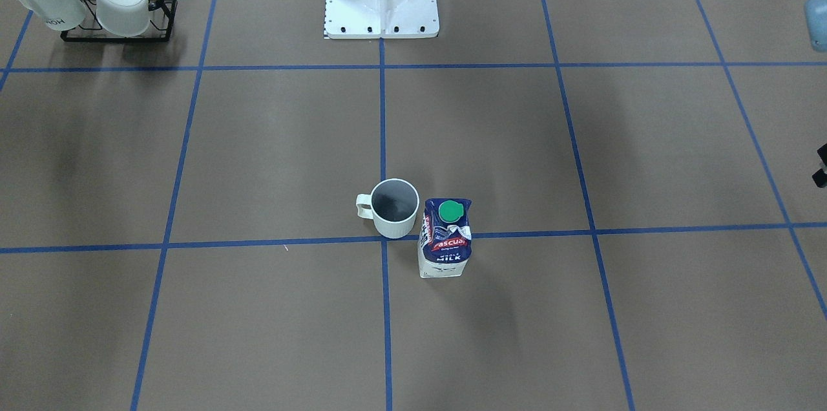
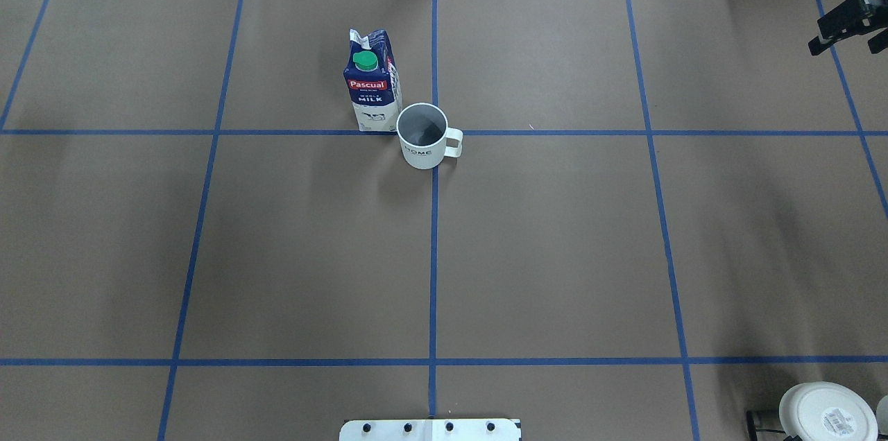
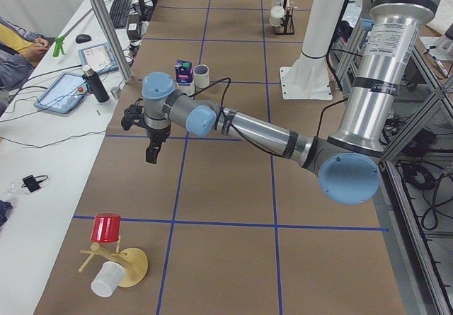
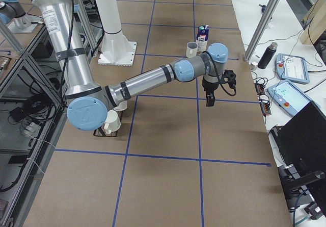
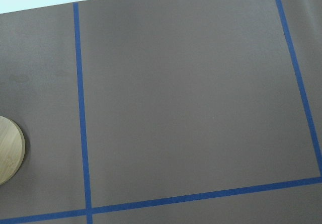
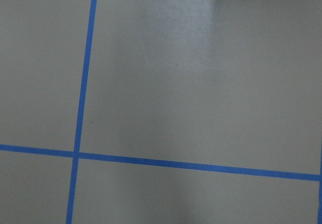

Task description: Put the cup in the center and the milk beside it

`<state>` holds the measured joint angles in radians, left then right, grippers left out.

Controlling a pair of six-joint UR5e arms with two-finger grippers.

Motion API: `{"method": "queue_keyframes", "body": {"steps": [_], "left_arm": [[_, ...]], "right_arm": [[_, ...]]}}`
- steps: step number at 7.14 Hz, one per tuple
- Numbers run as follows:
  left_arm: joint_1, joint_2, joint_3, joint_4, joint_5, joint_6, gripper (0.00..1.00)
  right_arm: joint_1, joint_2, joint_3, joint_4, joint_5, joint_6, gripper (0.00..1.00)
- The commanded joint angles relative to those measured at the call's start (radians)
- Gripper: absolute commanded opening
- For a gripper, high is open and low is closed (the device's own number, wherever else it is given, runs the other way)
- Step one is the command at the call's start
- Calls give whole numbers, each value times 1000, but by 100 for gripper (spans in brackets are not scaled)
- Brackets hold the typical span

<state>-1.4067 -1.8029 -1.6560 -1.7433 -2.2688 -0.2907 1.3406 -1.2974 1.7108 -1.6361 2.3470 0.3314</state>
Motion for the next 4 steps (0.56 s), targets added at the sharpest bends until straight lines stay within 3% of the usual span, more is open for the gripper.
{"method": "queue_keyframes", "body": {"steps": [1, 2, 4], "left_arm": [[-3, 25, -49, -36, 0, -2, 99], [-3, 84, -123, -36, 0, -1, 99], [-5, 86, -160, -36, 0, -2, 99]], "right_arm": [[-4, 12, -10, -1, -2, 0, 100], [-4, 17, 3, -1, -2, 1, 100], [-1, 17, 20, -1, -1, 1, 100]]}}
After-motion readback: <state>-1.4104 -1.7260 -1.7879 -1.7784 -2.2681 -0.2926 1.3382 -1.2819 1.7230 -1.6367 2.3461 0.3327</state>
